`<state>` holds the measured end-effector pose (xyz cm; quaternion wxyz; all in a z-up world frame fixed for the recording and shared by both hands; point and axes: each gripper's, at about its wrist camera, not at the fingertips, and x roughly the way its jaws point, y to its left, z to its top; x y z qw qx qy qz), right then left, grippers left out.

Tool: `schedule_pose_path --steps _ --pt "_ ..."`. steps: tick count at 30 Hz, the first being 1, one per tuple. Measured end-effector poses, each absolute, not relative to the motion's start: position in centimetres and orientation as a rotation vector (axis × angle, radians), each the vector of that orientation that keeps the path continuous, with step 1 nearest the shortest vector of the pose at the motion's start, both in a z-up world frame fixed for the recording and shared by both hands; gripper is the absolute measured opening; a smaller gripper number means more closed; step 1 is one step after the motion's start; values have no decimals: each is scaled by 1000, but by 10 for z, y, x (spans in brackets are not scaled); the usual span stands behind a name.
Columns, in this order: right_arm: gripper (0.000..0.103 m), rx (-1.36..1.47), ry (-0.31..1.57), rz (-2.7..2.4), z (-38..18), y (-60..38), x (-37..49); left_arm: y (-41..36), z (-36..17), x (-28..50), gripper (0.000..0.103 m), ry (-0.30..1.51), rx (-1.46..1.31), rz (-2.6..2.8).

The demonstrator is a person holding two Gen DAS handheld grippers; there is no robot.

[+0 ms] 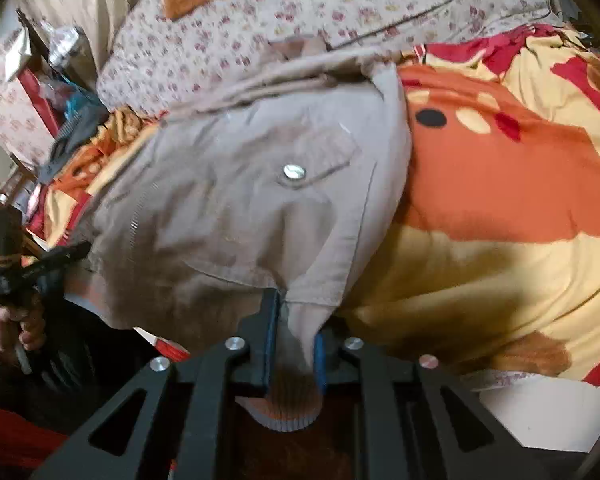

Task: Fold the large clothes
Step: 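Grasp the ribbed jacket hem with both grippers, then lift the ribbed hem with both grippers and fold it toward the collar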

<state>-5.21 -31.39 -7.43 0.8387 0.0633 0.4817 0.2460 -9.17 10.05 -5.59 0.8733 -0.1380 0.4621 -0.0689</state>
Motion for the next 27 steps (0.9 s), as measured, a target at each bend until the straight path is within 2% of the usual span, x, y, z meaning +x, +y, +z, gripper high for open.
schedule_pose_path --steps 4,5,6,9,12,27 --pt "32 123 1030 519 -77 -312 -52 100 -57 -92 7 967 -298 -149" --pt "26 118 1023 522 -75 -312 -53 99 -53 -95 1 950 -290 -161" --pt "17 115 1015 527 -72 -312 -53 98 -49 -98 0 931 -279 -167" --pt "10 144 951 575 -55 -318 -60 97 -37 -104 0 884 -265 -183" --pt "7 202 889 645 -38 -326 -68 103 -22 -111 0 843 -279 -212" --pt "5 388 564 867 53 -378 -121 101 79 -168 0 617 -281 -434"
